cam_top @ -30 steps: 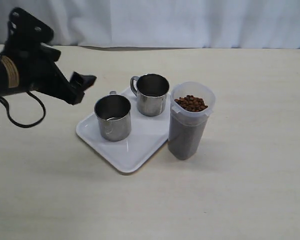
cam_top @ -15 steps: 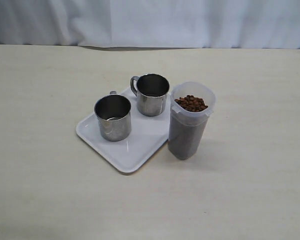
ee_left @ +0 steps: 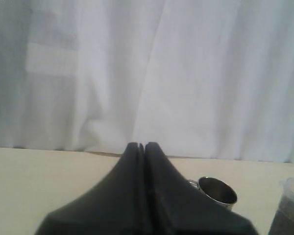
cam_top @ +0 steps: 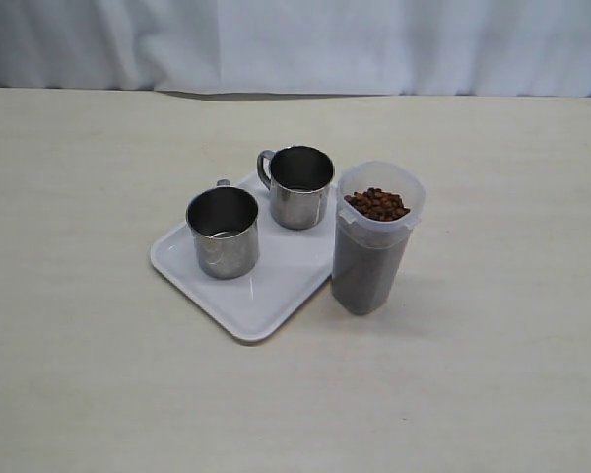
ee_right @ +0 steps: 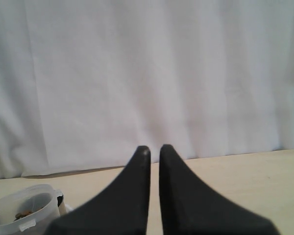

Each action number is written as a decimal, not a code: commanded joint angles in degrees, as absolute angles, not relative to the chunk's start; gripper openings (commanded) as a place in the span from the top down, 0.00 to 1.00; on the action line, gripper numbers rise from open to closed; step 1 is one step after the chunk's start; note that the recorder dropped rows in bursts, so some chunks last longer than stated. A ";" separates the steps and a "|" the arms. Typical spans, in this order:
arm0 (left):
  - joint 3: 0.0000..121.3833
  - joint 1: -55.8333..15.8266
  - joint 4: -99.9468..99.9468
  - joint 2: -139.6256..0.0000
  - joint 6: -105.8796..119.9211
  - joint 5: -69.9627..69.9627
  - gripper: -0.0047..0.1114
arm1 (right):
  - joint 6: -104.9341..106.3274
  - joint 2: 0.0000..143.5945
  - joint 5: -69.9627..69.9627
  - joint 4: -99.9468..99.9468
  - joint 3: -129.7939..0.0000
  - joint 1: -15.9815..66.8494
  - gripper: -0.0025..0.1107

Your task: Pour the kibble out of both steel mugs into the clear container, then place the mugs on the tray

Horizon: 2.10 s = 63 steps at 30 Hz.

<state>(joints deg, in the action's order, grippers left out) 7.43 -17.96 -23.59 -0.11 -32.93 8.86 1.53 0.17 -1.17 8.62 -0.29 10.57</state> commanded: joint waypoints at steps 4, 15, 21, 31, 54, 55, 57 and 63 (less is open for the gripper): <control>6.99 -17.74 -10.33 0.00 -34.49 10.82 0.96 | 2.04 0.00 -0.97 8.55 0.00 10.66 0.93; 6.99 -17.74 -11.70 0.00 -34.38 10.57 0.96 | 2.04 0.00 -0.97 8.55 0.00 10.66 0.93; 6.99 -17.74 -15.79 0.00 -34.38 18.94 0.96 | 2.04 0.00 -0.97 8.55 0.00 10.66 0.93; 4.75 -6.35 -15.76 0.00 -34.38 21.36 0.96 | 2.04 0.00 -0.97 8.55 0.00 10.66 0.93; 0.00 -4.71 -20.34 0.00 -33.96 5.56 0.96 | 2.04 0.00 -0.97 8.55 0.00 10.66 0.93; 0.00 -4.71 -20.67 0.00 -33.96 5.87 0.96 | 2.04 0.00 -0.97 8.55 0.00 10.66 0.93; 0.00 -4.71 -20.92 0.00 -33.63 6.01 0.96 | 2.04 0.00 -0.97 8.55 0.00 10.66 0.93; 0.00 -3.91 -8.67 0.00 -9.13 6.22 0.96 | 2.04 0.00 -0.97 8.55 0.00 10.66 0.93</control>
